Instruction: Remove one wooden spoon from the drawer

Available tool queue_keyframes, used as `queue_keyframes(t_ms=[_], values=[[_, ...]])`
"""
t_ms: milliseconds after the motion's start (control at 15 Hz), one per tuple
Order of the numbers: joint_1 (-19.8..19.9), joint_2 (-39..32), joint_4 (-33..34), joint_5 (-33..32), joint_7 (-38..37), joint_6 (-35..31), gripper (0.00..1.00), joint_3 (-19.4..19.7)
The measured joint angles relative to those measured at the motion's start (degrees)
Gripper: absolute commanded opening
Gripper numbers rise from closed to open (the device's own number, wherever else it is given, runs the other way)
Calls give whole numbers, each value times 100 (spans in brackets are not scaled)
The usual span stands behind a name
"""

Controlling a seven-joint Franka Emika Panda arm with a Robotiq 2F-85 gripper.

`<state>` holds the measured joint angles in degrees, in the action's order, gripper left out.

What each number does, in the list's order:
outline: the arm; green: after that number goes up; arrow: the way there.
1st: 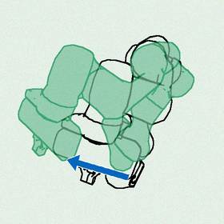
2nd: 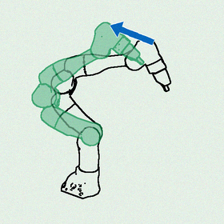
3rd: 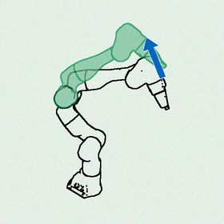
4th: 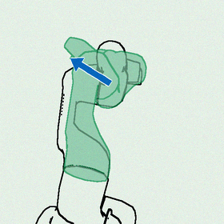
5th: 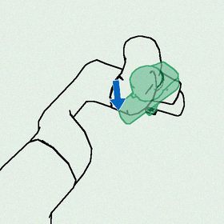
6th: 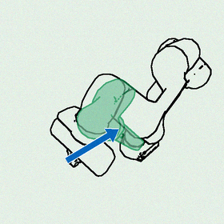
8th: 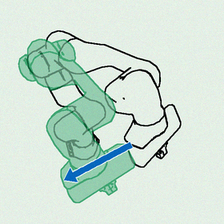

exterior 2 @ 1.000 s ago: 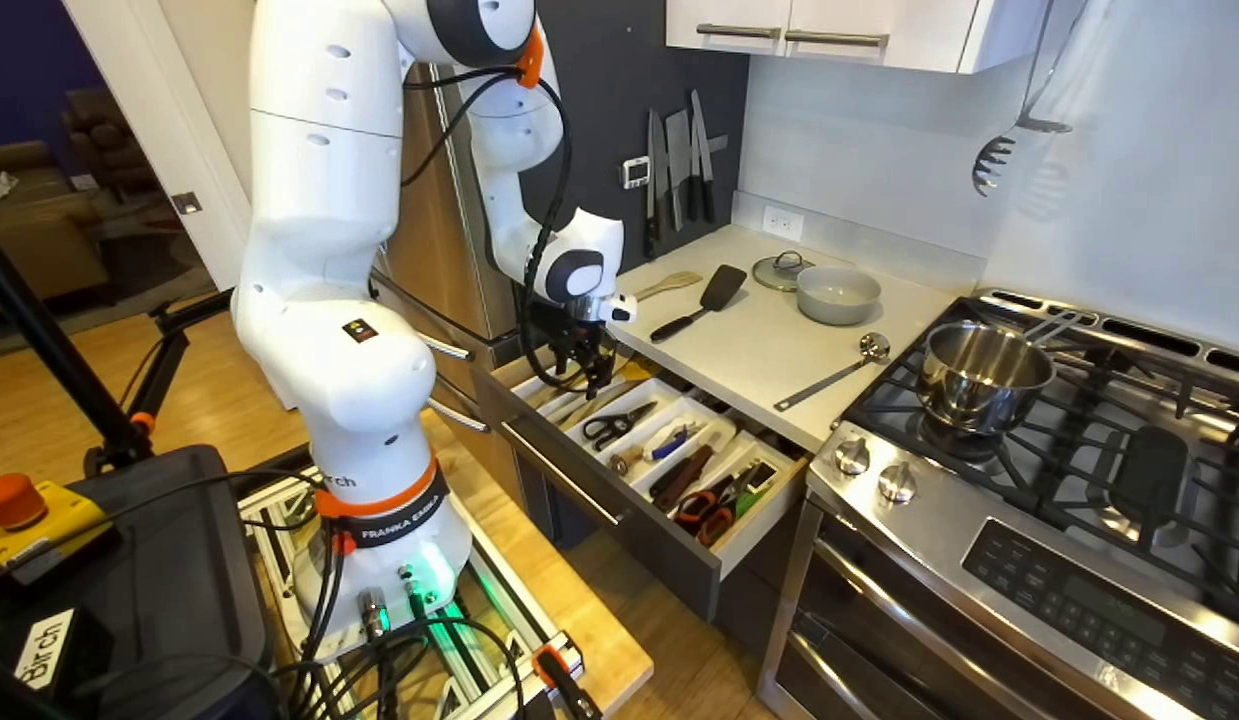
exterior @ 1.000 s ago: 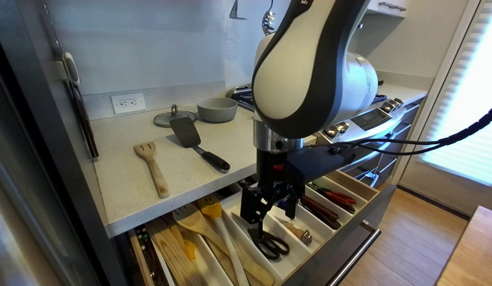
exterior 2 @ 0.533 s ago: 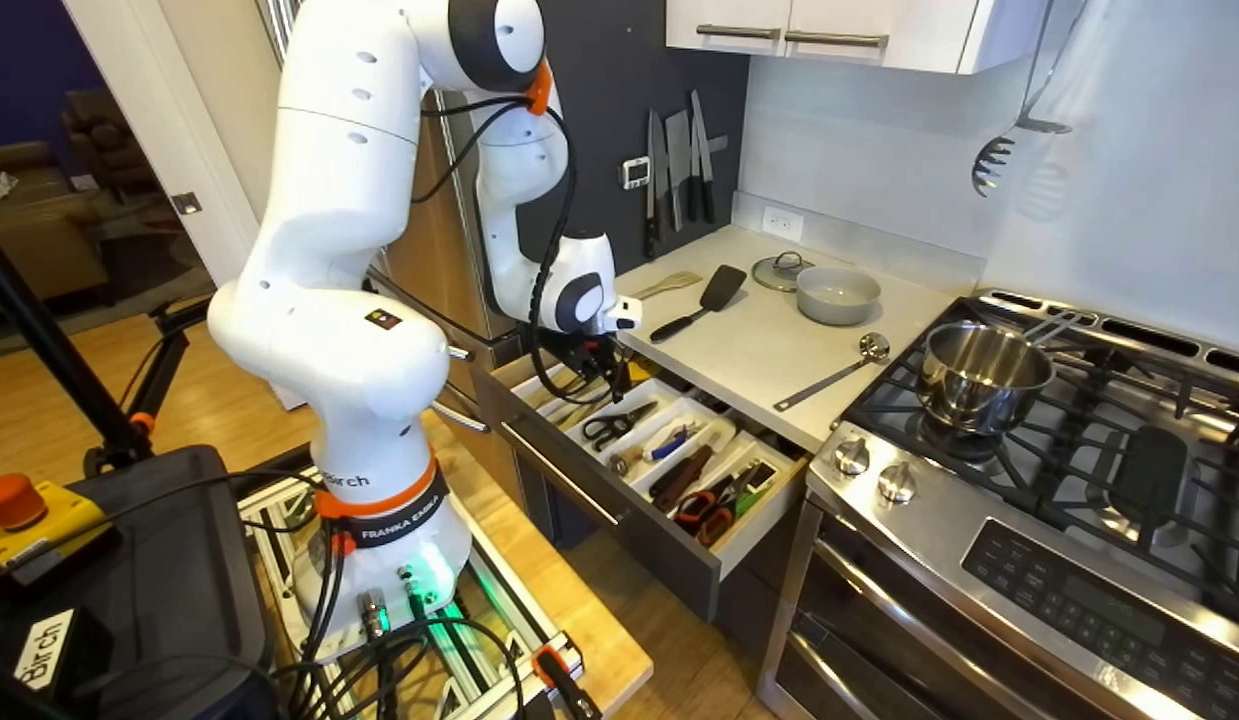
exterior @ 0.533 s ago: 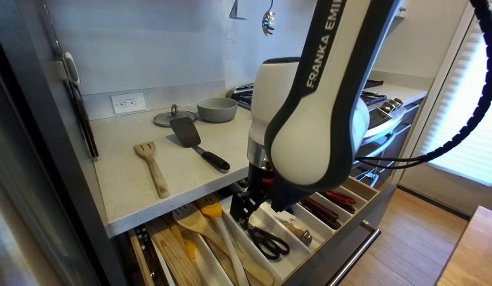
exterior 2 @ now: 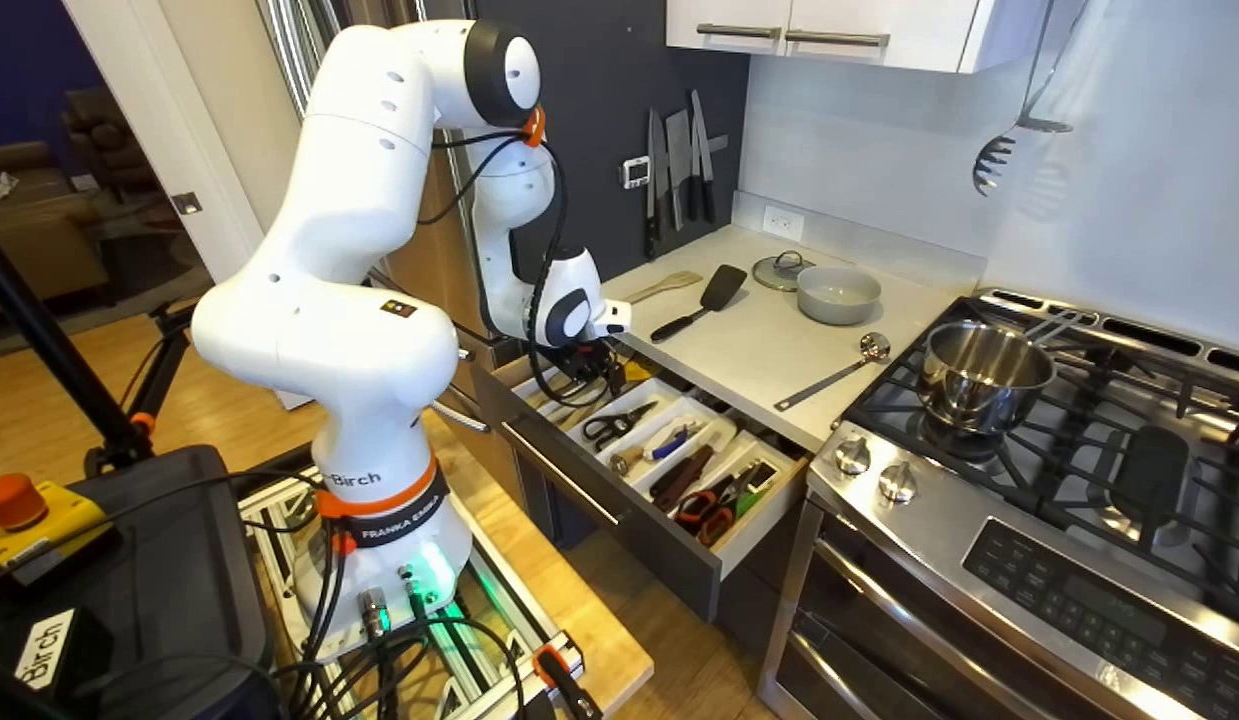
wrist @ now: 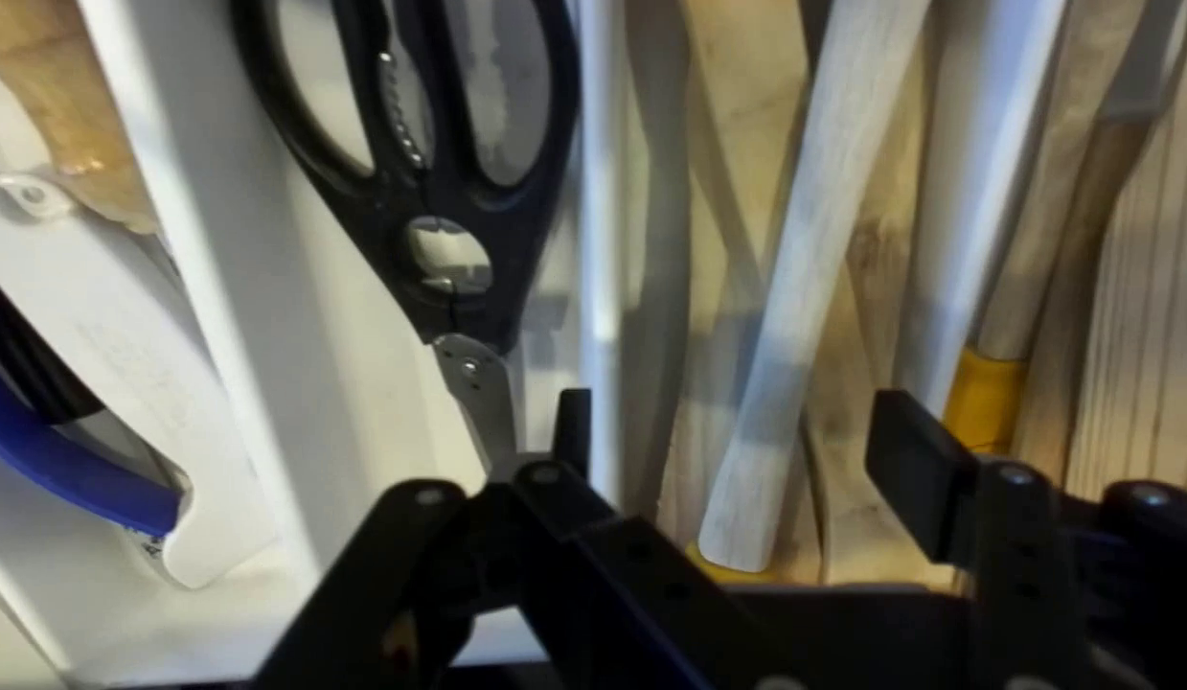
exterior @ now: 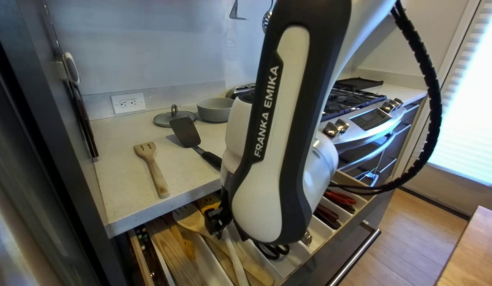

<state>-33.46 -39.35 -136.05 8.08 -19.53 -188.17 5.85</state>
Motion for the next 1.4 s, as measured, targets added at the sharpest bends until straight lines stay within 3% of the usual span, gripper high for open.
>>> queue_keyframes(t_ms=[67,200,400,867,1067,1200,1400], values=[[-67,-65,83,75,0,-10,42,-1],[-146,-184,212,199,1,-11,30,-13],[-159,-319,323,305,1,-12,2,-45],[-143,-297,329,503,-2,-131,5,-72],[63,-147,220,636,-8,-184,5,-223],[420,-42,129,706,-23,-185,5,-511],[1524,89,-78,699,58,-421,5,-1498]])
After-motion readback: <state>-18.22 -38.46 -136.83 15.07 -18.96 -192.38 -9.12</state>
